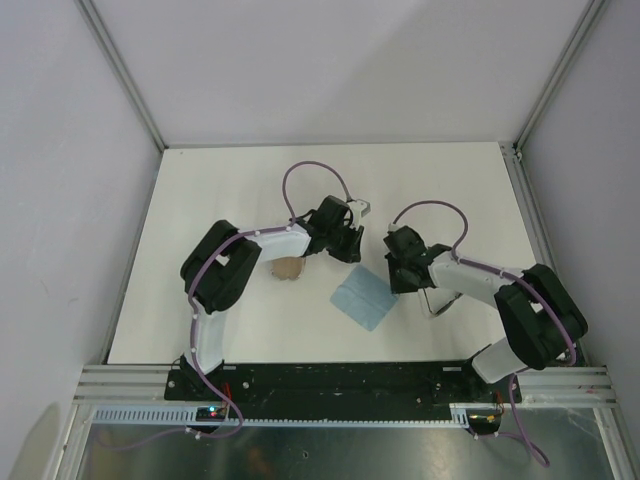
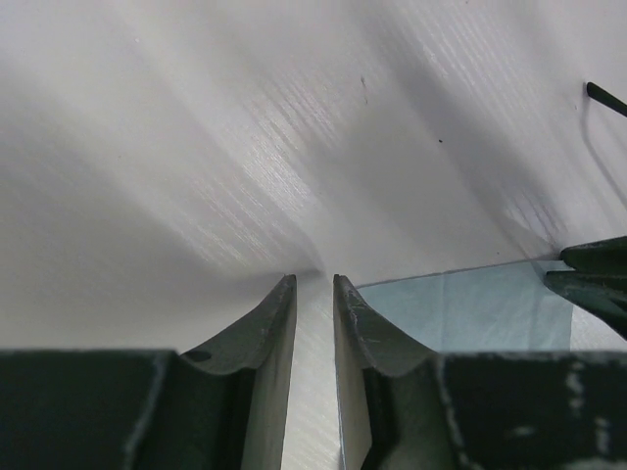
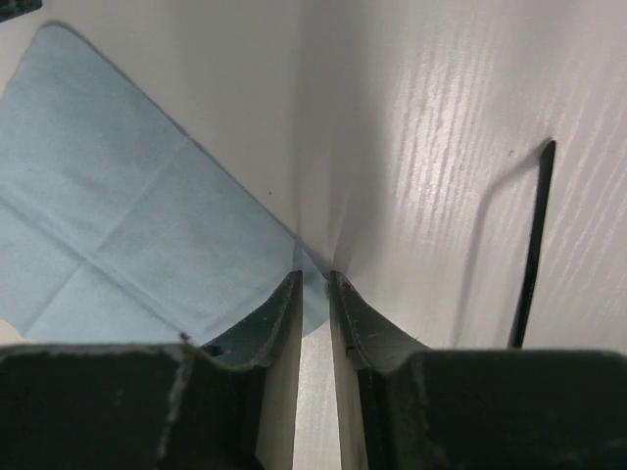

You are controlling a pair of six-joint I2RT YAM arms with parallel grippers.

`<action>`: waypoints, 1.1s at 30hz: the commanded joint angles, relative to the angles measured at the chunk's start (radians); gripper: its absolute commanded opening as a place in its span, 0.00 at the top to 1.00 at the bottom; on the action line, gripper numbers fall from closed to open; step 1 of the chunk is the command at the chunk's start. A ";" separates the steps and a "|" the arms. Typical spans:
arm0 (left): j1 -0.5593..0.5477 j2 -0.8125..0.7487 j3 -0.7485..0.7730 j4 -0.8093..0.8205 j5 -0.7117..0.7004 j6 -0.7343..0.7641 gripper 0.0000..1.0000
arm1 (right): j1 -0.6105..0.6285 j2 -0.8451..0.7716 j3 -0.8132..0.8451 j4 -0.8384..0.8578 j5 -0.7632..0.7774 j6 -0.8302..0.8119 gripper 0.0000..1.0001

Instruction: Organize the sunglasses

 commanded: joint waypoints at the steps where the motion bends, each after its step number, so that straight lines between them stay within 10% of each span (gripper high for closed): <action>1: 0.011 0.000 -0.043 -0.115 -0.050 0.005 0.72 | 0.036 0.027 0.005 -0.037 0.013 0.021 0.79; 33: -0.039 0.072 0.002 -0.182 0.093 0.084 0.71 | 0.022 -0.011 0.005 -0.064 0.030 0.034 0.89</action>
